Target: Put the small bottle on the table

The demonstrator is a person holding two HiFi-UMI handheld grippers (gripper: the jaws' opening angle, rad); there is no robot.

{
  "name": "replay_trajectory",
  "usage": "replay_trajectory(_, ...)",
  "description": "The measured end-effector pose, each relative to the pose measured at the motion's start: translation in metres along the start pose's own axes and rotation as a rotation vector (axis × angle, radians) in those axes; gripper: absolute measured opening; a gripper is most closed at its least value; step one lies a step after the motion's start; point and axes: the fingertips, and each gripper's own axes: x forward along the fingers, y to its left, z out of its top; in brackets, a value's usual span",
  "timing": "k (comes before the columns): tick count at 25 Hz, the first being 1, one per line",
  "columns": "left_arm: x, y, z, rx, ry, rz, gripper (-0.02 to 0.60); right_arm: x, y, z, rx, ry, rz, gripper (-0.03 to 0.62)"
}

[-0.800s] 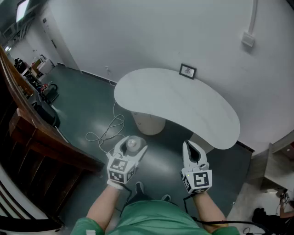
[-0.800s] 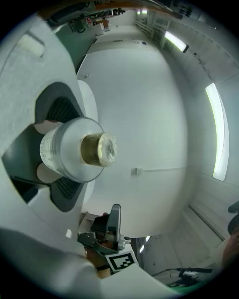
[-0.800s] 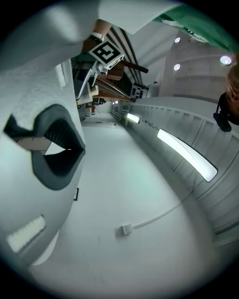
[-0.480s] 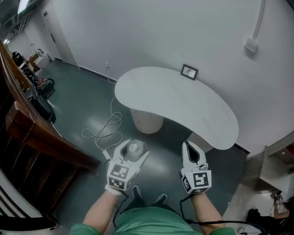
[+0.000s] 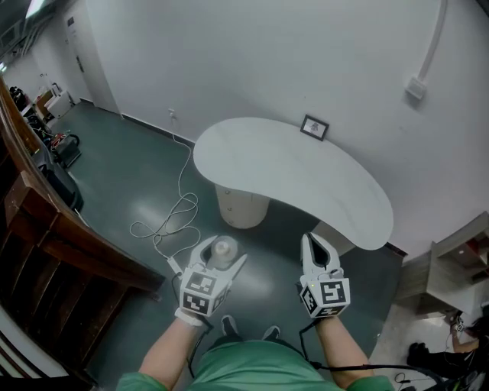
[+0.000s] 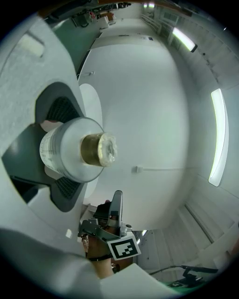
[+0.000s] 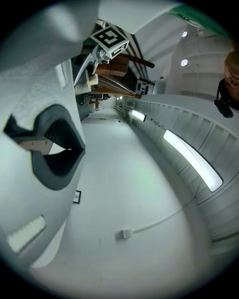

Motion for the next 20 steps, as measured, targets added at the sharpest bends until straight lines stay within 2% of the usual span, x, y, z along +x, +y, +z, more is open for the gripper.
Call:
replay_trajectory(5, -0.005, 0.029, -0.002, 0.031, -0.009, -0.052, 0.344, 0.021, 0.023, 0.01, -0.008, -0.009, -0.04, 0.002)
replay_trajectory(10, -0.016, 0.051, -0.006, 0.017, -0.025, -0.085, 0.344, 0.032, 0.05, 0.014, -0.023, -0.004, -0.058, 0.002)
replay_trajectory(14, -0.012, 0.066, -0.004, -0.012, -0.036, -0.076, 0.344, 0.041, 0.055, 0.006, -0.016, 0.029, -0.053, 0.002)
replay_trajectory(20, -0.003, 0.088, -0.005, -0.024, -0.027, -0.058, 0.344, 0.065, 0.054, 0.008, -0.008, 0.004, -0.053, 0.002)
